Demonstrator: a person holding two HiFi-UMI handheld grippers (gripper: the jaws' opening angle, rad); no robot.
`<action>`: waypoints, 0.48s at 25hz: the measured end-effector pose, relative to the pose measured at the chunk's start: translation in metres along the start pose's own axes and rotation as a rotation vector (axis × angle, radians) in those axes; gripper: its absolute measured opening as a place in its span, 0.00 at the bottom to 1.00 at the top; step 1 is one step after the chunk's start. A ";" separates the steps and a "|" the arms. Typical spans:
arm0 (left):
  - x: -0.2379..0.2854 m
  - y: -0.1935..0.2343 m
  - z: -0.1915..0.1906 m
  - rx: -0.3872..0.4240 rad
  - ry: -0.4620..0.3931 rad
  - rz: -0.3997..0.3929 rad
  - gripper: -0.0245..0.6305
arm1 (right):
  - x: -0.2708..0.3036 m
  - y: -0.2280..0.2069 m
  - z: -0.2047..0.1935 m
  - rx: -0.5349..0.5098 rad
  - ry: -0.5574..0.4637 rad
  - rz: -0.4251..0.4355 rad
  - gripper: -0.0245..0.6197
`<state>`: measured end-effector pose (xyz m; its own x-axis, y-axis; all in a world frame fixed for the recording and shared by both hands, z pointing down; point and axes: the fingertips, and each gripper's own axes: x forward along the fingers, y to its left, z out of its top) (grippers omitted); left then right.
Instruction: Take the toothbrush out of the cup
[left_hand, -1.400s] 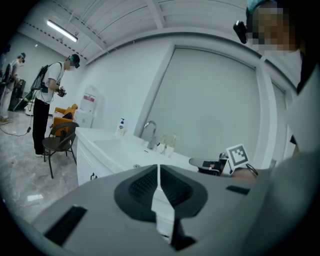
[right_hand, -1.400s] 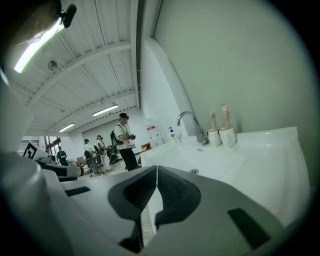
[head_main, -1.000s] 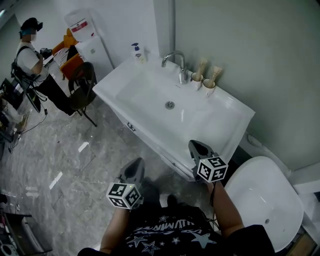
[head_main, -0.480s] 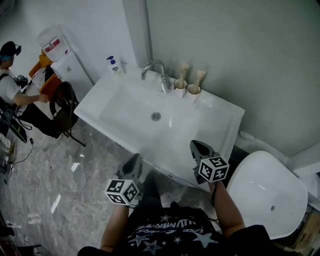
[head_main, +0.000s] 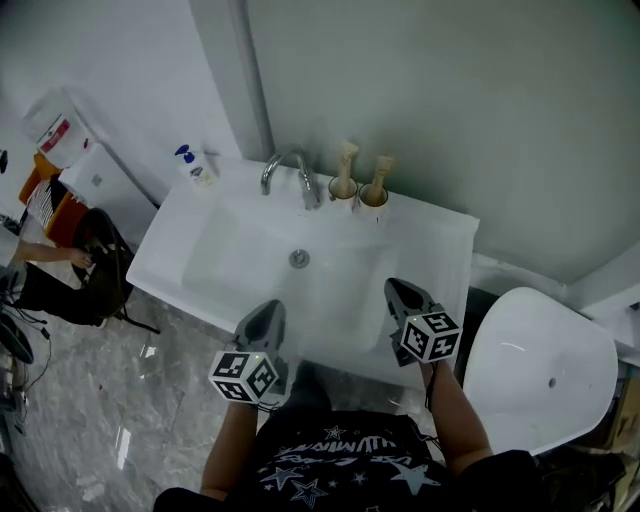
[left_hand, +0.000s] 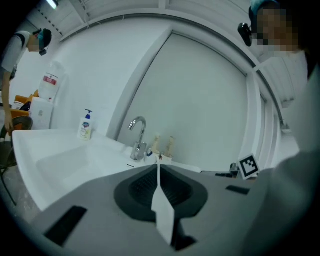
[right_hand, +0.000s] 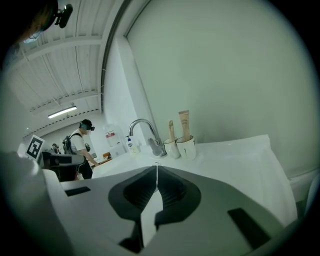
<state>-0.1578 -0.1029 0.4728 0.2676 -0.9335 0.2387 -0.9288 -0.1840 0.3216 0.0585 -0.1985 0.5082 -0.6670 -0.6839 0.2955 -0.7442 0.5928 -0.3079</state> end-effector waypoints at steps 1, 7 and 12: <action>0.007 0.004 0.005 0.004 0.005 -0.017 0.08 | 0.004 -0.002 0.004 0.007 -0.006 -0.017 0.06; 0.043 0.024 0.024 0.027 0.041 -0.112 0.08 | 0.020 -0.007 0.016 0.029 -0.033 -0.109 0.06; 0.072 0.039 0.037 0.050 0.068 -0.182 0.08 | 0.028 -0.013 0.022 0.045 -0.049 -0.187 0.06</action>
<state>-0.1841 -0.1888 0.4686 0.4474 -0.8608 0.2426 -0.8746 -0.3645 0.3196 0.0503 -0.2352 0.5003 -0.5143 -0.8006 0.3075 -0.8517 0.4348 -0.2926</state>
